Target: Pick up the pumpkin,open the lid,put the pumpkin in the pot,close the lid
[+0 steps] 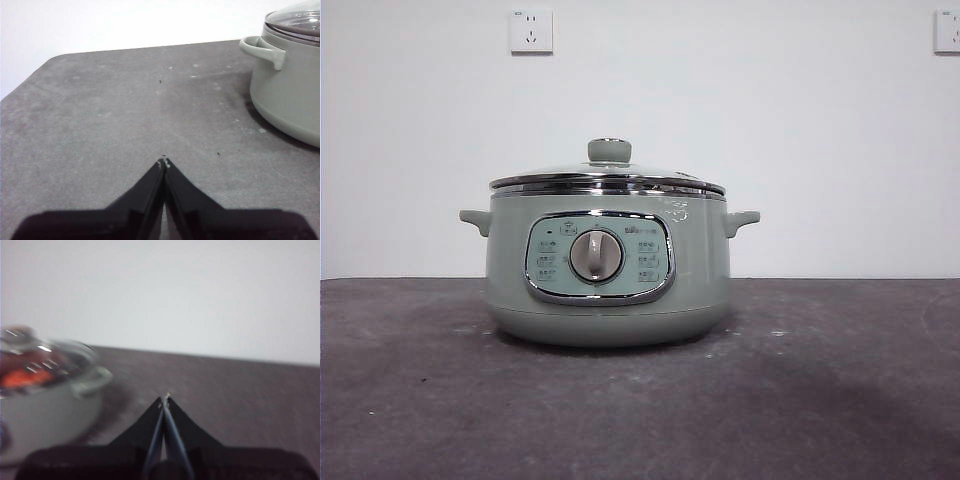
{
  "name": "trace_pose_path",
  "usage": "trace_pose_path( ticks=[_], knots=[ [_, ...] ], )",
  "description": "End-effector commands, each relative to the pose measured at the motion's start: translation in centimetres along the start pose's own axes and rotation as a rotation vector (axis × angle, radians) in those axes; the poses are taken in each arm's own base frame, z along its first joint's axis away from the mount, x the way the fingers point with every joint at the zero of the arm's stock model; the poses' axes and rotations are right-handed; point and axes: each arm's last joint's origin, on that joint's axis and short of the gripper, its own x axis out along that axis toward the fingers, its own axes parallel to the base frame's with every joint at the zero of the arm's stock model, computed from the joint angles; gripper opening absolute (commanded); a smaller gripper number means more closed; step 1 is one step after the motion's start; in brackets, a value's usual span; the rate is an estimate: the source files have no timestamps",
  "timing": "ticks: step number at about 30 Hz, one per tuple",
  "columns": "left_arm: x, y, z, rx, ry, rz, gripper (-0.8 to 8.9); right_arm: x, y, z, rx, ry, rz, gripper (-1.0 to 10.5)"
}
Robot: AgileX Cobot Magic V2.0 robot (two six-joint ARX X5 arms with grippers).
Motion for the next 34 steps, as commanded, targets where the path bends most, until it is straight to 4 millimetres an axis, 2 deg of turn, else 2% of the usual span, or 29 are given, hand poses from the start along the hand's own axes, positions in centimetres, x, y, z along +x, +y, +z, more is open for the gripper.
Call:
trace_pose_path(
  ticks=[1, 7, 13, 16, 34],
  knots=[
    [0.1, 0.0, -0.4, -0.006, 0.016, 0.0, -0.03, 0.0, 0.0, -2.0, 0.019, 0.013, -0.039, 0.0],
    [0.1, 0.0, -0.4, -0.006, 0.016, 0.0, -0.03, 0.2, 0.1, -4.8, 0.064, 0.049, -0.037, 0.0],
    [0.1, 0.0, -0.4, -0.006, 0.016, 0.0, -0.03, 0.3, 0.2, -6.5, 0.079, 0.143, -0.035, 0.0],
    [0.1, 0.0, -0.4, -0.006, 0.015, 0.0, -0.03, 0.3, 0.3, -7.0, 0.079, 0.187, -0.033, 0.0],
    [0.1, 0.0, -0.4, -0.006, 0.015, 0.0, -0.03, 0.3, 0.3, -7.0, 0.09, 0.188, -0.038, 0.0]
  ],
)
